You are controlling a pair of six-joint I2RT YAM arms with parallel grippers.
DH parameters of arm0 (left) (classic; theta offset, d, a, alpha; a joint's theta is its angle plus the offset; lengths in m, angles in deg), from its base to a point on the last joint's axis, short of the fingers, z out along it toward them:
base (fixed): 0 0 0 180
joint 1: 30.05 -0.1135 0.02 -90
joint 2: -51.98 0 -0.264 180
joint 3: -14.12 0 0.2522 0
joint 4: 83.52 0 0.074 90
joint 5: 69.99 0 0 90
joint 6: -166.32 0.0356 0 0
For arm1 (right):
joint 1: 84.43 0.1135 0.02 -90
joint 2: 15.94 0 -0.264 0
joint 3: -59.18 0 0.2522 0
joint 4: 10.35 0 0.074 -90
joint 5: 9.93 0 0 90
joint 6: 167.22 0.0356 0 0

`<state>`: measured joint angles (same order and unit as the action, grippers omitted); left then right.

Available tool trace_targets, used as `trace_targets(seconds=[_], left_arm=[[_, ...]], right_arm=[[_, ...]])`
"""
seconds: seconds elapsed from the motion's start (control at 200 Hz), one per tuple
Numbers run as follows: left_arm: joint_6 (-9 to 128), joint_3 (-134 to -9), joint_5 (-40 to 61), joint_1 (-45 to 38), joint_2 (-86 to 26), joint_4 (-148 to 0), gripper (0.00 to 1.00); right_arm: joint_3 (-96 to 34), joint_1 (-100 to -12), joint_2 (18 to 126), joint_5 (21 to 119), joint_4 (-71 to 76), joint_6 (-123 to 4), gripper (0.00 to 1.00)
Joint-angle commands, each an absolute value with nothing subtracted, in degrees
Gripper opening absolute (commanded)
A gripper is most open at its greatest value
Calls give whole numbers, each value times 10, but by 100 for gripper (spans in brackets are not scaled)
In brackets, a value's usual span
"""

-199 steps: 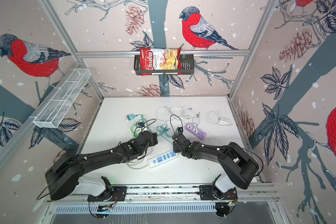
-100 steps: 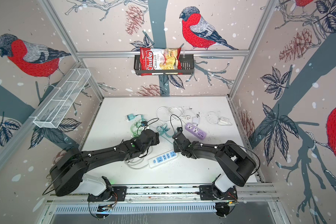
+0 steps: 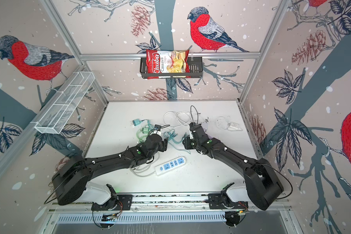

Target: Insert the plug

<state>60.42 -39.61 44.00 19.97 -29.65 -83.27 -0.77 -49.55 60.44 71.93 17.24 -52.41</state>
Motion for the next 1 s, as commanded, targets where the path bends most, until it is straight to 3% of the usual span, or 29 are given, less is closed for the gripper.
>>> trace_targets(seconds=[0.0, 0.08, 0.23, 0.45, 0.675, 0.995], left_arm=[[790, -328, 420, 218, -271, -1034, 74], [855, -266, 392, 227, -261, -1180, 77], [964, -264, 319, 241, -274, -1196, 78], [1156, -248, 330, 269, -341, -1311, 79], [1246, -235, 360, 286, -412, -1446, 79], [1309, -282, 334, 287, -475, -1423, 76]], right_arm=[[-25, -508, 594, 608, 269, -562, 26], [-36, -512, 592, 600, 292, -566, 26], [-50, -514, 594, 552, 304, -569, 29], [-91, -502, 617, 541, 345, -593, 30], [-107, -500, 628, 529, 356, -605, 30], [-99, -487, 621, 513, 356, -611, 32]])
